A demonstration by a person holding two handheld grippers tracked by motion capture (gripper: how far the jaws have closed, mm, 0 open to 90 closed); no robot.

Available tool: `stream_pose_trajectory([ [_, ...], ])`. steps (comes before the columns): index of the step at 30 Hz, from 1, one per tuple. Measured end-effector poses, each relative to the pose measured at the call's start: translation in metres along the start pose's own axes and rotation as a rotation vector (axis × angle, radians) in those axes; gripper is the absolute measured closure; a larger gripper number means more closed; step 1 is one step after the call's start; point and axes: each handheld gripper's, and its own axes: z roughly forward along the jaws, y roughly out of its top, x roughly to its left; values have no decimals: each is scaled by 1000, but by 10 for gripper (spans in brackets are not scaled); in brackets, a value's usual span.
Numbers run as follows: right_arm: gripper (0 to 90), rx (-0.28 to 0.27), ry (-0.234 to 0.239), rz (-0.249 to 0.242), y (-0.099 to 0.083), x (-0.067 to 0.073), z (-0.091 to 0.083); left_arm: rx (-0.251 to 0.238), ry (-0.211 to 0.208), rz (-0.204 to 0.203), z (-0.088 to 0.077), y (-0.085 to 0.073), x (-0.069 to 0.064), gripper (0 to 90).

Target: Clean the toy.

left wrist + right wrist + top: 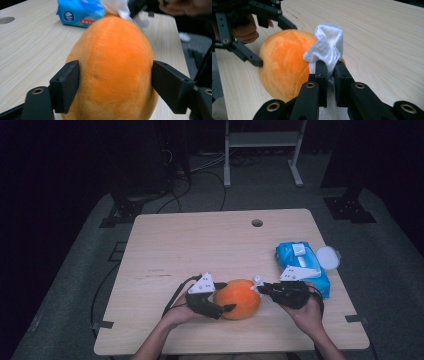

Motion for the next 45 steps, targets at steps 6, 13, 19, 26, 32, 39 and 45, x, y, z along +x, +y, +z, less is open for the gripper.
stream_pose_trajectory([
  [6, 820, 12, 11, 25, -6, -3, 2, 3, 34, -38, 1, -2, 2, 272],
  [13, 820, 27, 8, 13, -5, 0, 3, 3, 29, -30, 1, -3, 2, 277],
  [19, 820, -20, 15, -24, 8, 8, -5, 21, -21, 75, 6, 2, -13, 279],
  [26, 820, -3, 30, -10, 2, 5, -1, 4, -13, 14, 4, 1, -7, 302],
  [32, 821, 19, 30, 6, -4, 0, 1, -2, 5, -60, 0, -4, 4, 305],
  [39, 822, 17, 23, -28, 2, 11, 1, 6, 12, -24, 3, -2, -2, 301],
  [45, 822, 5, 41, -76, 9, 22, 3, 12, 23, -25, 2, -1, -2, 302],
])
